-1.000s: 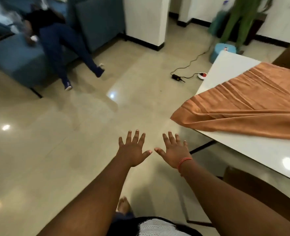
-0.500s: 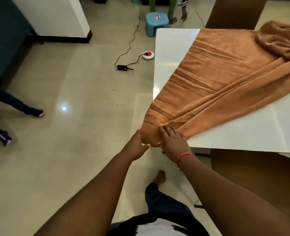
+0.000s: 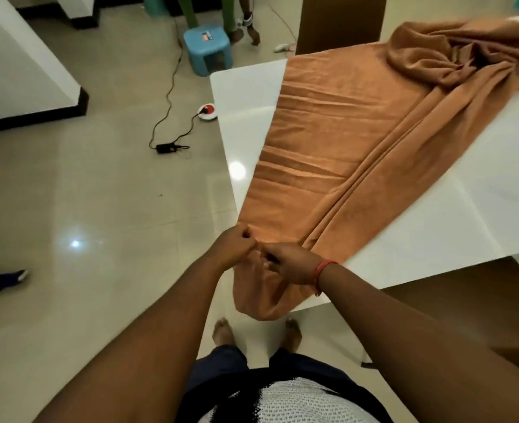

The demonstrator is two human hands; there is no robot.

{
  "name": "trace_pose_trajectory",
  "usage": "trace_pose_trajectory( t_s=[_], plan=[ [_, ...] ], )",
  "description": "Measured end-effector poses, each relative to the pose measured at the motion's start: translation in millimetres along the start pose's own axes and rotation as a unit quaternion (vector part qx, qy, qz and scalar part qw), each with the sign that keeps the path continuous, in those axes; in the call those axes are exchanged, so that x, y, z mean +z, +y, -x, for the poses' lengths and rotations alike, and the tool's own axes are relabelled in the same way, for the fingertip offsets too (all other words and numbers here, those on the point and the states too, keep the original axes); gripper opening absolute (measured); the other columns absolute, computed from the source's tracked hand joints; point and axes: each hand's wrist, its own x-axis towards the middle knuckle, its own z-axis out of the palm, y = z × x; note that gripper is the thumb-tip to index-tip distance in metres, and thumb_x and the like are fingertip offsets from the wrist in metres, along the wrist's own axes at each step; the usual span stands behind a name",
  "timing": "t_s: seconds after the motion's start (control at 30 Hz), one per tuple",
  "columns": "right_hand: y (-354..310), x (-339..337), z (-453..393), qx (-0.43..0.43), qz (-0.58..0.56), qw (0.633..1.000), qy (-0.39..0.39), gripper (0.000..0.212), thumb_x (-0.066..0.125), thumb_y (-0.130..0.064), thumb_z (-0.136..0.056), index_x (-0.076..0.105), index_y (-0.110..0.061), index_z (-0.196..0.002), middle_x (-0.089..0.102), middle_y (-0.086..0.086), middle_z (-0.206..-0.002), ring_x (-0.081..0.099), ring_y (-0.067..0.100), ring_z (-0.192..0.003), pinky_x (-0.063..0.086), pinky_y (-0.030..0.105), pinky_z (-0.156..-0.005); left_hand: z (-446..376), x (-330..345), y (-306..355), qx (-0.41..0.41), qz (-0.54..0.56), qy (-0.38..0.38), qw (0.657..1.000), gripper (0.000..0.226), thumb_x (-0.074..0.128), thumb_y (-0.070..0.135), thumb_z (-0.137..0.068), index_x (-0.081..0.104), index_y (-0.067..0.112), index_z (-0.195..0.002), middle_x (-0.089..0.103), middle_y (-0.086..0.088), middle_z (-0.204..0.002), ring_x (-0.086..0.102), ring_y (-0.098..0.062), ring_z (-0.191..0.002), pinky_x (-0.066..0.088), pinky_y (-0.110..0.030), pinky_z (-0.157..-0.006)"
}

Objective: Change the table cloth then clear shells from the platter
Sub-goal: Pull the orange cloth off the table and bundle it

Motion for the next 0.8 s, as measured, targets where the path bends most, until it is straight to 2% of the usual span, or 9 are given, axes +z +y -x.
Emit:
trace_pose_trajectory(
  t_s=[0.1,0.17,0.23,0.33,0.47,0.57,0.63,0.7,0.8],
  plan=[
    [1,2,-2,0.057,0.101,0.993,0.006,0.026,0.056,-0.026,-0.095,0.055,-0.018,-0.12,0.059,0.01,-0.114,0.057,0.028,-0.1,0.047,0.038,-0.086,-11,-1,-12,-0.067,-0.039,-0.033,0.996,0.053,0.064,0.036,-0.086,0.049,0.009,-0.128,0.054,-0.014,-0.125,0.057,-0.032,-0.11,0.052,-0.039,-0.083],
    [9,14,3,0.068,0.163,0.984,0.024,0.045,0.056,-0.035,-0.092,0.045,-0.023,-0.133,0.054,0.009,-0.123,0.055,0.03,-0.105,0.047,0.04,-0.089,-7,5,-25,-0.123,0.04,-0.077,0.989,0.081,0.069,0.051,-0.077,0.036,0.014,-0.142,0.047,-0.012,-0.138,0.053,-0.032,-0.12,0.05,-0.042,-0.091],
    [10,31,4,0.072,0.182,0.979,0.05,0.049,0.058,-0.039,-0.088,0.044,-0.025,-0.133,0.054,0.006,-0.125,0.054,0.028,-0.106,0.047,0.039,-0.089,-5,8,-39,-0.128,0.078,-0.171,0.974,0.064,0.069,0.052,-0.083,0.049,0.019,-0.133,0.057,-0.005,-0.133,0.059,-0.024,-0.113,0.049,-0.04,-0.092],
    [4,49,3,0.055,0.189,0.977,0.08,0.019,0.057,-0.031,-0.09,0.057,-0.025,-0.109,0.062,0.002,-0.111,0.057,0.023,-0.098,0.045,0.035,-0.082,-2,9,-54,-0.135,0.029,-0.306,0.942,0.048,0.067,0.046,-0.09,0.062,0.014,-0.124,0.068,-0.01,-0.118,0.067,-0.024,-0.102,0.055,-0.041,-0.095],
    [-1,65,2,0.085,0.2,0.975,0.049,0.009,0.056,-0.025,-0.089,0.061,-0.027,-0.095,0.064,-0.001,-0.099,0.059,0.02,-0.09,0.05,0.036,-0.08,-5,1,-58,-0.144,0.023,-0.445,0.883,0.034,0.064,0.034,-0.095,0.065,0.006,-0.115,0.068,-0.015,-0.102,0.067,-0.023,-0.086,0.06,-0.036,-0.081],
    [-11,57,7,0.142,0.092,0.985,-0.043,0.008,0.057,-0.026,-0.09,0.061,-0.023,-0.096,0.061,-0.001,-0.098,0.056,0.021,-0.089,0.048,0.037,-0.081,0,-7,-41,-0.128,0.0,-0.524,0.842,0.009,0.059,0.015,-0.097,0.065,0.01,-0.099,0.068,-0.006,-0.081,0.066,-0.019,-0.074,0.056,-0.037,-0.078],
    [-16,37,17,0.186,-0.104,0.975,-0.067,0.004,0.059,-0.02,-0.091,0.059,-0.023,-0.094,0.058,0.0,-0.093,0.054,0.021,-0.086,0.046,0.036,-0.078,-4,-13,-29,-0.109,0.042,-0.536,0.836,0.006,0.063,0.014,-0.094,0.067,0.013,-0.09,0.066,-0.003,-0.074,0.062,-0.017,-0.069,0.054,-0.036,-0.073],
    [-11,17,33,0.202,-0.377,0.904,-0.014,0.006,0.06,-0.013,-0.092,0.059,-0.018,-0.093,0.051,0.01,-0.084,0.048,0.024,-0.073,0.044,0.034,-0.066,-11,-20,-9,-0.069,0.149,-0.499,0.851,0.011,0.072,0.024,-0.088,0.068,0.015,-0.092,0.066,-0.006,-0.083,0.061,-0.019,-0.077,0.051,-0.034,-0.072],
    [1,-19,50,0.157,-0.651,0.71,0.219,0.022,0.07,-0.013,-0.086,0.059,-0.009,-0.104,0.052,0.015,-0.086,0.051,0.027,-0.073,0.048,0.035,-0.065,-22,-22,40,0.002,0.31,-0.33,0.892,0.007,0.062,0.022,-0.096,0.068,0.02,-0.099,0.071,-0.004,-0.097,0.065,-0.02,-0.088,0.053,-0.031,-0.075]
  ],
)
